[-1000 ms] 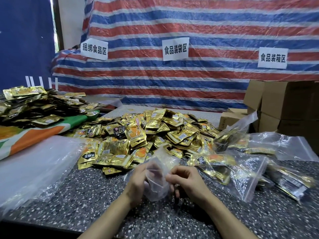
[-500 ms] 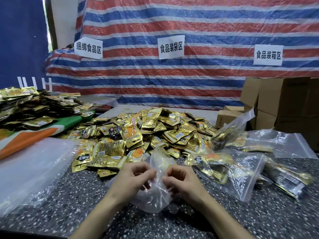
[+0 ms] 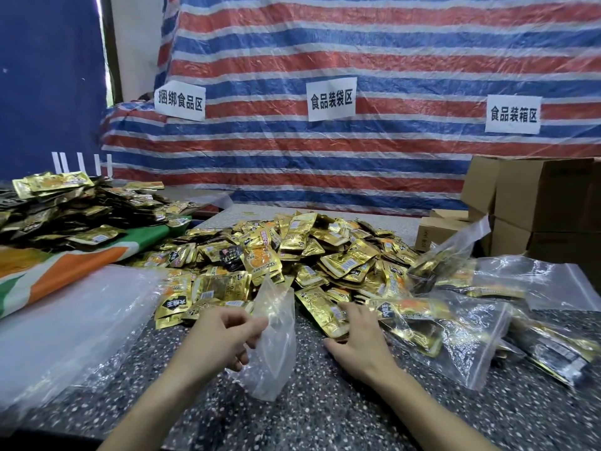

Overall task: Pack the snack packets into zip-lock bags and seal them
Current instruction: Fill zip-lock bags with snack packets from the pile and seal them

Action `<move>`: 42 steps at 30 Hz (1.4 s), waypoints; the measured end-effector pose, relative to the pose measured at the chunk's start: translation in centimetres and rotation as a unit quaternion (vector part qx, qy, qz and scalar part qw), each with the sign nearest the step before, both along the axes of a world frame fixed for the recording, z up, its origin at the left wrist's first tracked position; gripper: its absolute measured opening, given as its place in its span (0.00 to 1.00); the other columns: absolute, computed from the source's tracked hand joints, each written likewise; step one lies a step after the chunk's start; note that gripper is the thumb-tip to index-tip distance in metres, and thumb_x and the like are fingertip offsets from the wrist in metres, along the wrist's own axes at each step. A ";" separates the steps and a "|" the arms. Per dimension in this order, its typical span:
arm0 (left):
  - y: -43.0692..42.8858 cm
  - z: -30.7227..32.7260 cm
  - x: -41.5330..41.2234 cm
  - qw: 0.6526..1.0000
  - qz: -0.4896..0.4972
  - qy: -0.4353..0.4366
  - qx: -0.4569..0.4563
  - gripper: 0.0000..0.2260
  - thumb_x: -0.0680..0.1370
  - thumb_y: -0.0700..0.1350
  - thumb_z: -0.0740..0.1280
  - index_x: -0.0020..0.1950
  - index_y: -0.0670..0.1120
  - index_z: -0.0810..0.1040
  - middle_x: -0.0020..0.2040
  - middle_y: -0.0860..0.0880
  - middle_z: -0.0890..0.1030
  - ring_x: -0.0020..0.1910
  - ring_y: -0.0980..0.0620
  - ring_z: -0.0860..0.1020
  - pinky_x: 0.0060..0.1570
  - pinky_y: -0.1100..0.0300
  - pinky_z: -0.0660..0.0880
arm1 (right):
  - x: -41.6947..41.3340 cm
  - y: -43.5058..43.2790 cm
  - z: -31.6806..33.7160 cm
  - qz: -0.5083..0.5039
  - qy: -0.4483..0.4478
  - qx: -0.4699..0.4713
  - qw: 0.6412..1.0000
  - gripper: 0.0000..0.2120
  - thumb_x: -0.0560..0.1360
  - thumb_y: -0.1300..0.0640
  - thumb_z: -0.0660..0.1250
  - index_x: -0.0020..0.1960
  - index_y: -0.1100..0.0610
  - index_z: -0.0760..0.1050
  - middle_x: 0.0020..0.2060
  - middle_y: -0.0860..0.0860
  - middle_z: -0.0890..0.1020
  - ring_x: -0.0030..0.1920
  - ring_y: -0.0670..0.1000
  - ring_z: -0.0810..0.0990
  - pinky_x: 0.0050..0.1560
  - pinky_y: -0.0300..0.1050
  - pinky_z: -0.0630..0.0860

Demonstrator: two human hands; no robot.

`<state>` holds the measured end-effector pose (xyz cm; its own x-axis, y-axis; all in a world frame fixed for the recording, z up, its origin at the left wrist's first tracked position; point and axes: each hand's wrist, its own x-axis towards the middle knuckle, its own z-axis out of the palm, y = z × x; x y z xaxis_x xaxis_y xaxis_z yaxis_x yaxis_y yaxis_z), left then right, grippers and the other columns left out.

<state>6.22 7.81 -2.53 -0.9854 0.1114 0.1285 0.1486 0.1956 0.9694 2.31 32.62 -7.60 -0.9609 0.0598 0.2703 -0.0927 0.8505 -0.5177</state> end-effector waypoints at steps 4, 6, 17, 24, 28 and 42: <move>0.5 0.5 0.7 1.000 0.001 -0.001 -0.028 0.14 0.77 0.49 0.71 0.38 0.40 0.82 0.33 0.49 0.82 0.28 0.54 0.76 0.28 0.63 0.73 | -0.6 -1.2 0.6 -0.031 -0.034 0.021 0.999 0.26 0.73 0.48 0.68 0.68 0.53 0.69 0.55 0.50 0.76 0.59 0.52 0.72 0.65 0.53 0.72; 0.7 0.6 1.0 0.999 0.004 0.000 -0.040 0.14 0.77 0.50 0.71 0.39 0.41 0.82 0.33 0.50 0.82 0.28 0.55 0.76 0.28 0.63 0.73 | -0.3 -1.5 1.5 -0.022 -0.018 0.009 1.000 0.25 0.69 0.47 0.69 0.64 0.53 0.72 0.50 0.49 0.78 0.54 0.52 0.77 0.60 0.54 0.76; 1.7 1.5 1.7 0.999 0.030 0.013 -0.033 0.14 0.79 0.48 0.70 0.40 0.39 0.82 0.32 0.50 0.80 0.27 0.54 0.75 0.27 0.62 0.70 | 3.1 1.9 8.7 0.081 0.057 -0.309 0.946 0.11 0.69 0.62 0.76 0.50 0.54 0.83 0.44 0.54 0.85 0.46 0.59 0.85 0.48 0.52 0.83; 3.5 2.0 1.5 0.998 0.026 0.021 -0.055 0.14 0.80 0.50 0.67 0.42 0.41 0.81 0.34 0.49 0.78 0.26 0.56 0.74 0.27 0.63 0.71 | 6.7 2.9 12.0 0.205 0.168 -0.332 0.905 0.19 0.60 0.47 0.72 0.50 0.45 0.83 0.56 0.41 0.84 0.55 0.39 0.82 0.45 0.33 0.79; 4.1 2.4 1.5 1.000 0.009 0.014 -0.012 0.17 0.82 0.51 0.63 0.42 0.39 0.78 0.33 0.48 0.76 0.26 0.56 0.74 0.27 0.63 0.71 | 7.5 3.1 12.3 0.249 0.164 -0.290 0.909 0.15 0.61 0.51 0.74 0.48 0.47 0.83 0.57 0.43 0.84 0.54 0.47 0.83 0.44 0.39 0.81; 6.7 3.8 2.6 0.995 0.007 0.100 -0.018 0.19 0.85 0.48 0.55 0.36 0.44 0.71 0.35 0.48 0.71 0.35 0.53 0.69 0.39 0.58 0.65 | 7.2 2.0 13.3 0.248 0.134 -0.184 0.942 0.15 0.62 0.46 0.74 0.48 0.45 0.82 0.46 0.44 0.85 0.40 0.44 0.83 0.40 0.39 0.79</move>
